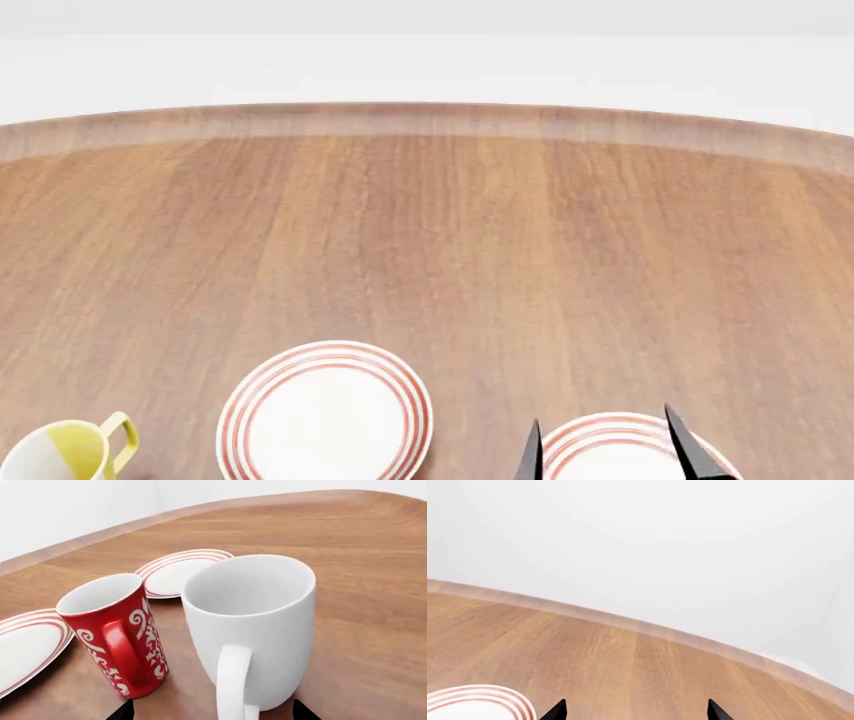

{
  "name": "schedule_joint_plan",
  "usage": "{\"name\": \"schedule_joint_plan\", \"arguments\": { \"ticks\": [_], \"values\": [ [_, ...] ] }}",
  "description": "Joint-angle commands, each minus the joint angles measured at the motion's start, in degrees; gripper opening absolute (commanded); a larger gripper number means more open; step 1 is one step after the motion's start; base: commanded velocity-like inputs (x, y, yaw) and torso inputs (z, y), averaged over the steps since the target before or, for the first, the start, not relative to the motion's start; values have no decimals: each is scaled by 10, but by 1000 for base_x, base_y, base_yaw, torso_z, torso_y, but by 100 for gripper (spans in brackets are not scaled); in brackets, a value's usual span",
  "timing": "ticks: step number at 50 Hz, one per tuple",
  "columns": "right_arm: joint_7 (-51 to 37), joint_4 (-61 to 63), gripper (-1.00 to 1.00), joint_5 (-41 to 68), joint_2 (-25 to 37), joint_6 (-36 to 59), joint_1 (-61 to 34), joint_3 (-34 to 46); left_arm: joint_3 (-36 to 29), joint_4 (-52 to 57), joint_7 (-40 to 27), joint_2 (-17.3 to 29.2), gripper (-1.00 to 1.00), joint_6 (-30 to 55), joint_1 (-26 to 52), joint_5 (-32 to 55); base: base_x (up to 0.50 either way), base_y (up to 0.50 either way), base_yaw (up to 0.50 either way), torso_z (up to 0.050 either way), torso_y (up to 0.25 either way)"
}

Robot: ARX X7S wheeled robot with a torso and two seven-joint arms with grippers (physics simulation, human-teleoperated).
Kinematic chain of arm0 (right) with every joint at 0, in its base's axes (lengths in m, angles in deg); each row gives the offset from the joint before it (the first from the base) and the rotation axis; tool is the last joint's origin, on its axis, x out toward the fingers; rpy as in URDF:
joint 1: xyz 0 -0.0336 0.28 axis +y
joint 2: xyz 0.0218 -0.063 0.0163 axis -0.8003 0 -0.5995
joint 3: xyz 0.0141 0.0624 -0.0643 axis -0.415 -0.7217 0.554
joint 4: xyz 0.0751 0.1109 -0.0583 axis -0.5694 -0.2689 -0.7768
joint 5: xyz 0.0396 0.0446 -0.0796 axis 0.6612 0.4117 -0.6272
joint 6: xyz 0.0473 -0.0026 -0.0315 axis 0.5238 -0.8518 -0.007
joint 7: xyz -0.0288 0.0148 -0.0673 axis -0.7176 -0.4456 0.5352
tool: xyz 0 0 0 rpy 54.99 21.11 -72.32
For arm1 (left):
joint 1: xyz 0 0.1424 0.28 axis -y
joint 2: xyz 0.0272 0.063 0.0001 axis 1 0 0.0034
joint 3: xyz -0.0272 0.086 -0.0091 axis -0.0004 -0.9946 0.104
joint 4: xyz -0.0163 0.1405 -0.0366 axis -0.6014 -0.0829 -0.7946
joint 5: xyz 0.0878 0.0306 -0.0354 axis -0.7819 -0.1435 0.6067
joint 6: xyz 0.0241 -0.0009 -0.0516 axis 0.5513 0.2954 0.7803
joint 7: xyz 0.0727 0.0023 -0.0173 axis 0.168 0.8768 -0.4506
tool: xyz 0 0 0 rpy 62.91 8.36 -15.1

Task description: Put the white mug on the left plate.

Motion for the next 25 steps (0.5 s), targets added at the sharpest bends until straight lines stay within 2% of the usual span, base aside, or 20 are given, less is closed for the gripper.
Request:
{"name": "schedule_joint_plan", "arguments": {
  "ticks": [1,25],
  "values": [
    [-3,9,100,2,2,8,-2,1,-12,-27,-5,-5,100,-5,15,-2,0,0,0,0,0],
    [-7,13,100,10,7,8,-3,-3,-32,-37,-11,-6,100,4,35,-6,0,0,0,0,0]
  ]
}}
